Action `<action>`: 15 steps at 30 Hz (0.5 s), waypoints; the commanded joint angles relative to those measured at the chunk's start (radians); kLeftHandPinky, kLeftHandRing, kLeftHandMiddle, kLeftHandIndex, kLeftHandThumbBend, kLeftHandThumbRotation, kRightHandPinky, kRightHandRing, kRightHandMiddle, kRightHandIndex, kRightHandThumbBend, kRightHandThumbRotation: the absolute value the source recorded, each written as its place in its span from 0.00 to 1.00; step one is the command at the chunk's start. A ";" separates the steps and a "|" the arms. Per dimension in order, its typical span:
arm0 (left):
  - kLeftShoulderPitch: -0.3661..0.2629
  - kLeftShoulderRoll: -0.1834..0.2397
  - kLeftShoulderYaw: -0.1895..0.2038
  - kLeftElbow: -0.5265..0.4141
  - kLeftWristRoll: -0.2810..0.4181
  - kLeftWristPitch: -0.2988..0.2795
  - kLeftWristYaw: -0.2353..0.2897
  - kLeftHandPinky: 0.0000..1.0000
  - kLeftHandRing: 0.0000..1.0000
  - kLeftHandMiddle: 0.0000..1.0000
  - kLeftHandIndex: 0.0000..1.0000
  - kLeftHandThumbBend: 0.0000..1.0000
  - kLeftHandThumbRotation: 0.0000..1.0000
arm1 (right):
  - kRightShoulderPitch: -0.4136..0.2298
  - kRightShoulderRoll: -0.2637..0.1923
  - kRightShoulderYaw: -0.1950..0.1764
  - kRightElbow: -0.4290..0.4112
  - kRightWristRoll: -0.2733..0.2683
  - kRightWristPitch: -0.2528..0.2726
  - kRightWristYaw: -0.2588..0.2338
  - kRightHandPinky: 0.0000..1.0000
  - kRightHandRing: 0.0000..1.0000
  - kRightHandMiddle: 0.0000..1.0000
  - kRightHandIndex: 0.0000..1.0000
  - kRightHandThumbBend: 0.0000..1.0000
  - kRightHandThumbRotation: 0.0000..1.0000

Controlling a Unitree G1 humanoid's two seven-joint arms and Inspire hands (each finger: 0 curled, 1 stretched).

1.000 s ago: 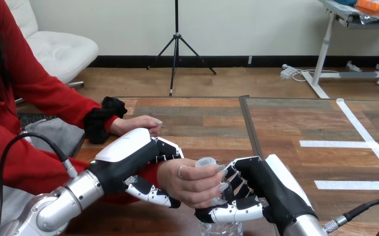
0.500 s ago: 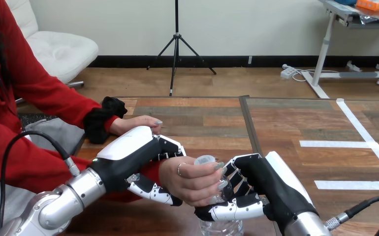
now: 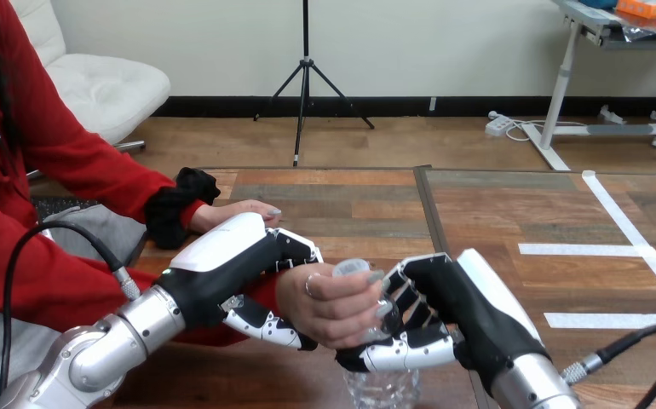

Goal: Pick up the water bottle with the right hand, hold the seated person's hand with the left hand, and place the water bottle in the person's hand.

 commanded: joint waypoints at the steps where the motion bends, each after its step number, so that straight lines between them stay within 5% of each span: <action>1: -0.148 -0.094 -0.007 0.014 -0.026 -0.030 0.023 0.29 0.37 0.46 0.47 0.71 0.13 | -0.196 0.036 -0.007 -0.221 0.009 -0.044 -0.008 0.23 0.28 0.38 0.43 0.89 0.00; 15: -0.150 -0.090 -0.005 0.022 -0.037 -0.027 0.008 0.28 0.36 0.46 0.47 0.70 0.15 | -0.200 0.033 -0.008 -0.194 0.012 -0.058 -0.021 0.25 0.31 0.40 0.43 0.91 0.00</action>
